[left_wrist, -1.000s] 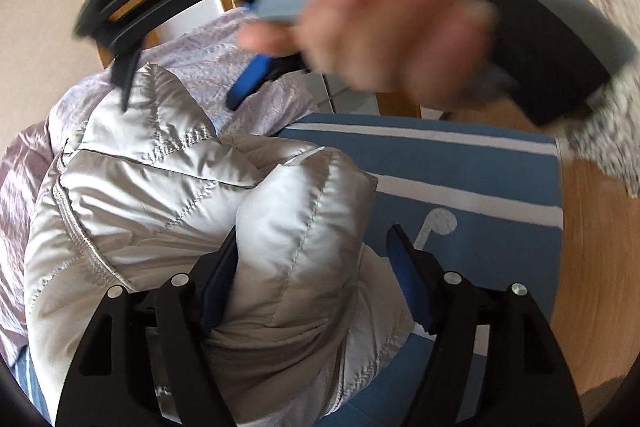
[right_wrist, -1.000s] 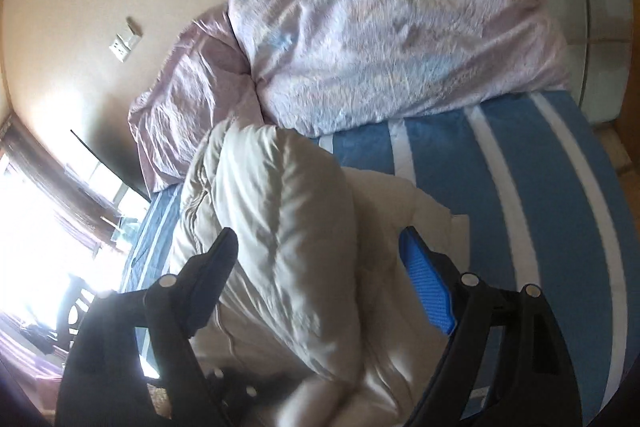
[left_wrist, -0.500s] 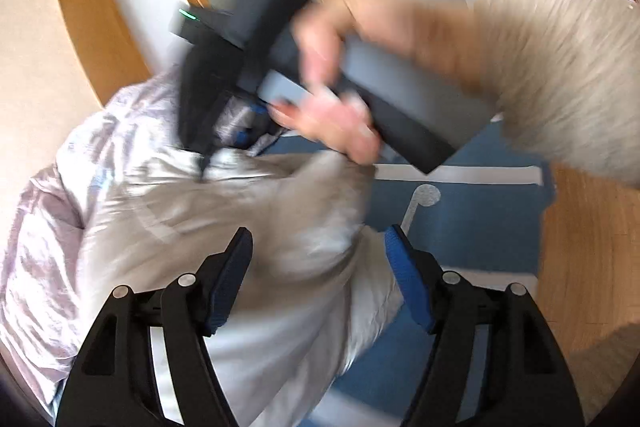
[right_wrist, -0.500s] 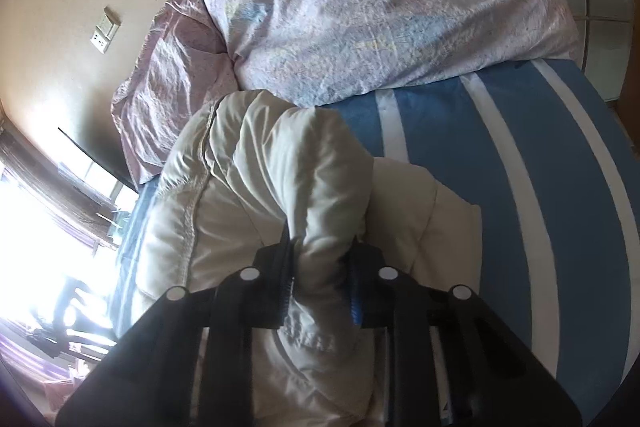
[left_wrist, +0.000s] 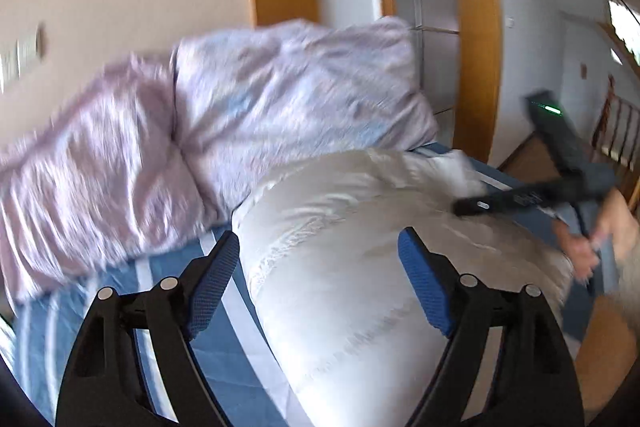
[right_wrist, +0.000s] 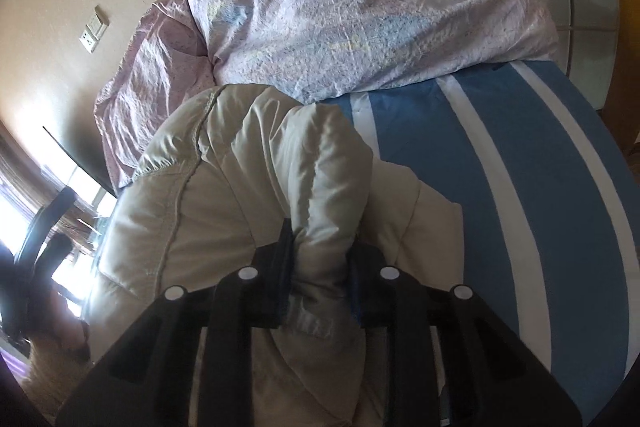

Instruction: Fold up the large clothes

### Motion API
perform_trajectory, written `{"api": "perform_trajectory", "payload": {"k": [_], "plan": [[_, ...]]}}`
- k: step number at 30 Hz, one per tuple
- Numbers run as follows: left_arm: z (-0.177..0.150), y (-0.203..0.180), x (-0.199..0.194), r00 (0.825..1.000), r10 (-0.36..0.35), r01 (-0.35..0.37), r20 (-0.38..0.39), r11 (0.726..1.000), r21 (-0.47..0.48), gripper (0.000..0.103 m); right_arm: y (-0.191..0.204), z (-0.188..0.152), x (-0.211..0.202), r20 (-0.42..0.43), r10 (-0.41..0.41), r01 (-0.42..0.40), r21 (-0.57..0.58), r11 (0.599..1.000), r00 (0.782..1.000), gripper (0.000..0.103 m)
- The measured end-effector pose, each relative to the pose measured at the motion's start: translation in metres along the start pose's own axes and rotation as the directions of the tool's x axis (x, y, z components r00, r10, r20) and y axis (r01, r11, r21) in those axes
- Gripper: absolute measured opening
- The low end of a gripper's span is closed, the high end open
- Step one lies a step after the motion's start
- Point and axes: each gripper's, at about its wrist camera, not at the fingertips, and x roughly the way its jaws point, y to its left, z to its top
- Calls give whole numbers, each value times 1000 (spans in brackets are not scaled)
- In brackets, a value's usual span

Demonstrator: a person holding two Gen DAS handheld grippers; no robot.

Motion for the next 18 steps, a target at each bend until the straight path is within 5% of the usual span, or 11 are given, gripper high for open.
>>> {"api": "perform_trajectory", "payload": {"k": [5,18], "plan": [[-12,-5,38,991,-88,77,-100,991,-109,72,0,-7,5,18,-56,56,-27,998,998,29],[-32,-35,68,986,17,-16,-167,1000,8,72,-4,-21,24,40,-114,115,-31,993,993,31]]}}
